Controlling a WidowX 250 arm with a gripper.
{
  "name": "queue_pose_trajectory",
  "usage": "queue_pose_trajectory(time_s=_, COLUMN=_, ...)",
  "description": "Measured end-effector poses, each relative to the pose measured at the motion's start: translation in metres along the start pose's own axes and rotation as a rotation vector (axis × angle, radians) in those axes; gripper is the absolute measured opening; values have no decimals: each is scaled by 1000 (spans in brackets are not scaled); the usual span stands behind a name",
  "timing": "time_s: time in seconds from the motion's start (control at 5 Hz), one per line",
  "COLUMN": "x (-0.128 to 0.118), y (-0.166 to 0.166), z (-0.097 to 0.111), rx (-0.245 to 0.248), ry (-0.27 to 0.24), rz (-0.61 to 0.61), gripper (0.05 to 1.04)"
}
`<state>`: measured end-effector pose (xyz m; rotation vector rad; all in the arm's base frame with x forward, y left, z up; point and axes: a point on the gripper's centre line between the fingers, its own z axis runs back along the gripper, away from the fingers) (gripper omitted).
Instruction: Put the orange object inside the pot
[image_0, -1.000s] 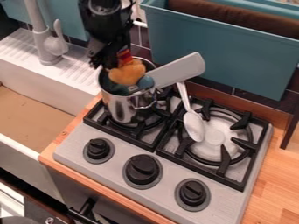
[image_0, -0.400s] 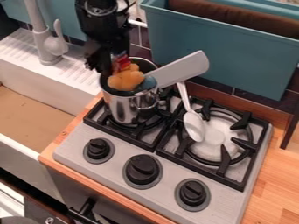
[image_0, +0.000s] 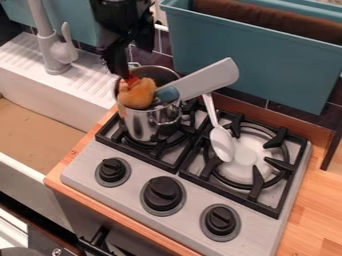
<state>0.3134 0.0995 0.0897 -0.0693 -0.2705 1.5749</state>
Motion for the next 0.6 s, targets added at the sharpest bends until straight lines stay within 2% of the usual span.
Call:
queue_pose_trajectory(time_s=0.2, x=0, y=-4, z=4, rx=5, ry=13, rz=11, gripper=998)
queue_pose_trajectory(time_s=0.6, x=-10, y=8, z=5, rx=72, ry=94, rz=-78, gripper=998)
